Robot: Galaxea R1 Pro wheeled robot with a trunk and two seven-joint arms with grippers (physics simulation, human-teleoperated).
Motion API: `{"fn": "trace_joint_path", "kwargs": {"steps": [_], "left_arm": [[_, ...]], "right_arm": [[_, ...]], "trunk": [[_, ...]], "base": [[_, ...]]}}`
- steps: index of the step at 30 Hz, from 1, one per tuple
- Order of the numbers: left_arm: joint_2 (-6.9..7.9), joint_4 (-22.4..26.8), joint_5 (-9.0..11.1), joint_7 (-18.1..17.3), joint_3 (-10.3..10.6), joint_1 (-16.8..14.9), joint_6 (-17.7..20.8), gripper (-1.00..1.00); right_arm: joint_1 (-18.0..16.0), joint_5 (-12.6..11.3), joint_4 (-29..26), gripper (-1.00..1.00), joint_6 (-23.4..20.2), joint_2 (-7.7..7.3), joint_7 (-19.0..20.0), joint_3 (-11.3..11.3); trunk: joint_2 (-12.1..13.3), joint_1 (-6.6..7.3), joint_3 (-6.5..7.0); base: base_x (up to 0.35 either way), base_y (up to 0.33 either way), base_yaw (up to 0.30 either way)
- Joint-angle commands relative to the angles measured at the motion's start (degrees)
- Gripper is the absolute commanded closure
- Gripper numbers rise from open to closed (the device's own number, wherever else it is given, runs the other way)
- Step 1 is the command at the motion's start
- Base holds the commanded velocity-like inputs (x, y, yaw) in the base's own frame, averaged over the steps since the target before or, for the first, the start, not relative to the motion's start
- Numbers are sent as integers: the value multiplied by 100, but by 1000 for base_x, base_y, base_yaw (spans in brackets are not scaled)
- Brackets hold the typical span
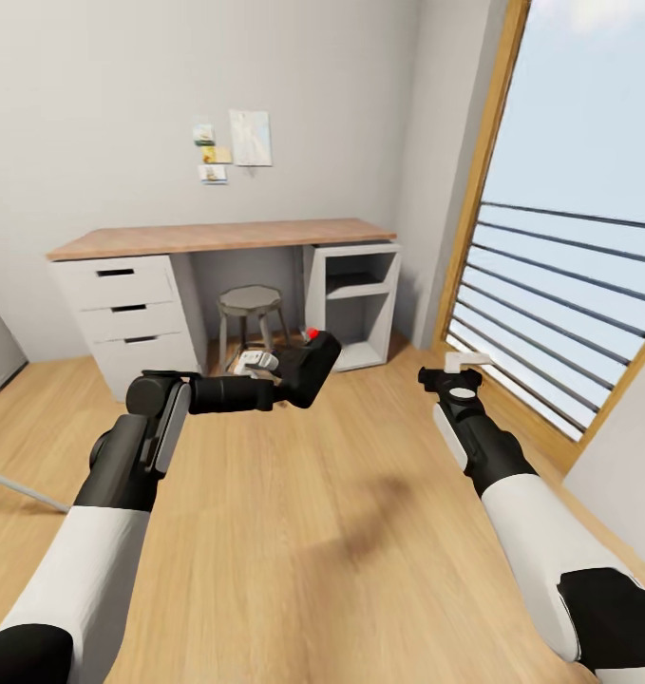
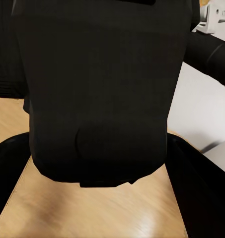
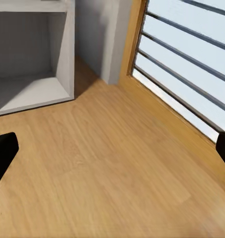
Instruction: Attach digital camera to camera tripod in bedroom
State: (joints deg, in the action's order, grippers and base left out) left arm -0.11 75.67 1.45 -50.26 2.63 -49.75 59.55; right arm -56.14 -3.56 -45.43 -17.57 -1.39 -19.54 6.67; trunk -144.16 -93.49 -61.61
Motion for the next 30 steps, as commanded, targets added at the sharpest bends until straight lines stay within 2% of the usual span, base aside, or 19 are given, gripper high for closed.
{"fn": "trace_joint_path", "kwargs": {"steps": [1,9,30], "left_arm": [[-2,0,22,-2,0,-6,45,100],[0,0,22,-2,0,-6,45,100],[2,0,22,-2,-8,-6,45,100]], "right_arm": [[-2,-39,-10,-100,-36,-10,-50,36],[-2,-39,-10,-100,-36,-10,-50,36],[-2,-39,-10,-100,-36,-10,-50,36]], "trunk": [[0,3,17],[10,24,194],[38,78,660]], "base": [[0,0,233],[0,0,159],[0,0,5]]}}
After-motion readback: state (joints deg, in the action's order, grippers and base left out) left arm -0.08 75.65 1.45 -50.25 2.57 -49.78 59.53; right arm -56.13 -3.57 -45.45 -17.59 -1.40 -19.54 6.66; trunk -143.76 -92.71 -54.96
